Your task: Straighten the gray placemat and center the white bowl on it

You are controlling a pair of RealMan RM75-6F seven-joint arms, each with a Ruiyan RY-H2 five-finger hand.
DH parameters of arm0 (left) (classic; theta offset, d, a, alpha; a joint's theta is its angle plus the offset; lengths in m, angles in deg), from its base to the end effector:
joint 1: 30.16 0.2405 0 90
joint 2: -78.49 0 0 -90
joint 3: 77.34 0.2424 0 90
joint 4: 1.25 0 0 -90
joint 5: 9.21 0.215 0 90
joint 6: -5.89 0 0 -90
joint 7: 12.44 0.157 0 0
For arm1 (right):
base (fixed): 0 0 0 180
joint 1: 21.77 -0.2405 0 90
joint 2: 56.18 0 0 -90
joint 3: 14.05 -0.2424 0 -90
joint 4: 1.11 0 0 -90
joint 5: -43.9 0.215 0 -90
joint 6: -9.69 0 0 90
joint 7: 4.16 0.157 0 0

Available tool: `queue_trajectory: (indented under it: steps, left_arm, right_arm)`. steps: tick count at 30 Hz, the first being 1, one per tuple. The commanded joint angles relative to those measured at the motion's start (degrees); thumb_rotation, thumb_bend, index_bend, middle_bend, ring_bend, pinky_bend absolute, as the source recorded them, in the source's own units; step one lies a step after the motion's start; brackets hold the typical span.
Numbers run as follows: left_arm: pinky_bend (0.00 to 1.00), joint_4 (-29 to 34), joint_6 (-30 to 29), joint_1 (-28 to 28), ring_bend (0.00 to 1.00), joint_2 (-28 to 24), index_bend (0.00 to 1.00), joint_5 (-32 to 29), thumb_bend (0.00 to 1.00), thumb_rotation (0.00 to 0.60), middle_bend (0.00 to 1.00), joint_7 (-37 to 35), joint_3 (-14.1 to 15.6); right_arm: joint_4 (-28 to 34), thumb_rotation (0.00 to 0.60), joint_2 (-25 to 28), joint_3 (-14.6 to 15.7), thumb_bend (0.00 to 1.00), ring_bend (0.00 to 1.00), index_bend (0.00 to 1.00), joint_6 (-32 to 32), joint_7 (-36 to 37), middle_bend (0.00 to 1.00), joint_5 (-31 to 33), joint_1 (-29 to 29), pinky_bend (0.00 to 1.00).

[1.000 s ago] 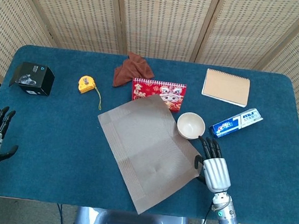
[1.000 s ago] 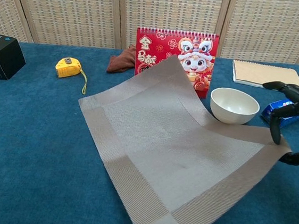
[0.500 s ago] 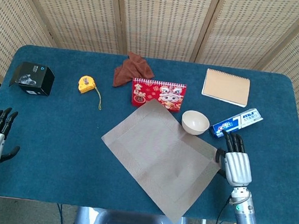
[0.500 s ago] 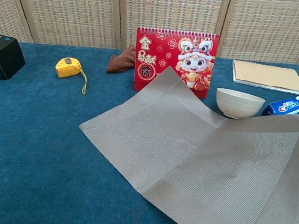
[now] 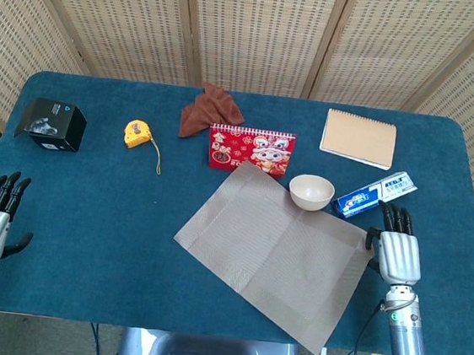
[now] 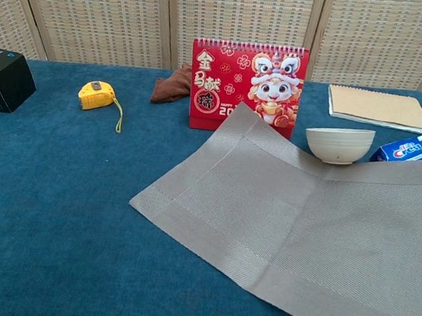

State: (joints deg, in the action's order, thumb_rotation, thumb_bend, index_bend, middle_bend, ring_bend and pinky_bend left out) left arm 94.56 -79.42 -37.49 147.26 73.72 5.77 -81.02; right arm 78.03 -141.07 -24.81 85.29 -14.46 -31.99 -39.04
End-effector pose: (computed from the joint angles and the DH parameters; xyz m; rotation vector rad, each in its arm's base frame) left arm -0.2772 0.2067 0.1235 -1.4219 -0.7608 -0.7863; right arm -0.2722 -0.2838 0.0597 1.3790 -0.8964 0.9250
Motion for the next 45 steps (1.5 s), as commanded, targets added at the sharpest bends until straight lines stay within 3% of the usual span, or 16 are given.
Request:
queue_trajectory:
  steps: [1, 18, 20, 23, 26, 29, 34, 37, 45]
  left_arm:
    - [0.00, 0.0, 0.0, 0.0, 0.00, 0.0, 0.02, 0.1, 0.22, 0.600, 0.00, 0.0, 0.0]
    - [0.00, 0.2, 0.1, 0.0, 0.00, 0.1, 0.02, 0.0, 0.22, 0.600, 0.00, 0.2, 0.1]
    - [0.00, 0.1, 0.1, 0.0, 0.00, 0.1, 0.02, 0.0, 0.22, 0.600, 0.00, 0.2, 0.0]
    - [0.00, 0.0, 0.3, -0.1, 0.00, 0.1, 0.02, -0.1, 0.22, 0.600, 0.00, 0.1, 0.0]
    - [0.00, 0.0, 0.4, -0.1, 0.00, 0.1, 0.02, -0.1, 0.22, 0.600, 0.00, 0.1, 0.0]
    - [0.00, 0.0, 0.3, -0.1, 0.00, 0.1, 0.02, 0.0, 0.22, 0.600, 0.00, 0.2, 0.1]
    - [0.00, 0.1, 0.3, -0.1, 0.00, 0.2, 0.02, 0.3, 0.22, 0.600, 0.00, 0.1, 0.2]
    - [0.00, 0.1, 0.5, -0.4, 0.00, 0.4, 0.02, 0.9, 0.22, 0.600, 0.00, 0.1, 0.3]
    - [0.00, 0.9, 1.4, -1.9, 0.00, 0.6, 0.03, 3.9, 0.22, 0.600, 0.00, 0.0, 0.6]
  right_arm:
    - [-0.8, 0.600, 0.3, -0.7, 0.46, 0.00, 0.73, -0.7, -0.2, 0.15, 1.1, -0.3, 0.00]
    - [-5.4, 0.600, 0.2, -3.5, 0.43, 0.00, 0.72, -3.9, -2.9, 0.15, 5.9, -3.0, 0.00]
    - [-6.0, 0.600, 0.1, -3.7, 0.39, 0.00, 0.66, -3.7, -3.6, 0.10, 6.8, -3.0, 0.00]
    - [-5.6, 0.600, 0.6, -3.9, 0.31, 0.00, 0.48, -3.5, -4.8, 0.01, 8.0, -2.5, 0.00]
    - [-4.1, 0.600, 1.5, -3.8, 0.25, 0.00, 0.32, -3.0, -5.6, 0.00, 9.0, -1.8, 0.00]
    - [-3.4, 0.600, 2.1, -3.7, 0.22, 0.00, 0.24, -1.8, -5.9, 0.00, 9.1, -1.1, 0.00]
    - [-0.7, 0.600, 3.4, -3.1, 0.20, 0.00, 0.21, 1.1, -4.1, 0.00, 8.3, 1.1, 0.00]
    - [2.2, 0.600, 5.1, -1.1, 0.19, 0.00, 0.18, 6.5, -0.4, 0.00, 3.1, 3.9, 0.00]
    - [5.4, 0.600, 8.0, 1.1, 0.18, 0.00, 0.16, 13.0, 5.2, 0.00, -3.9, 7.2, 0.00]
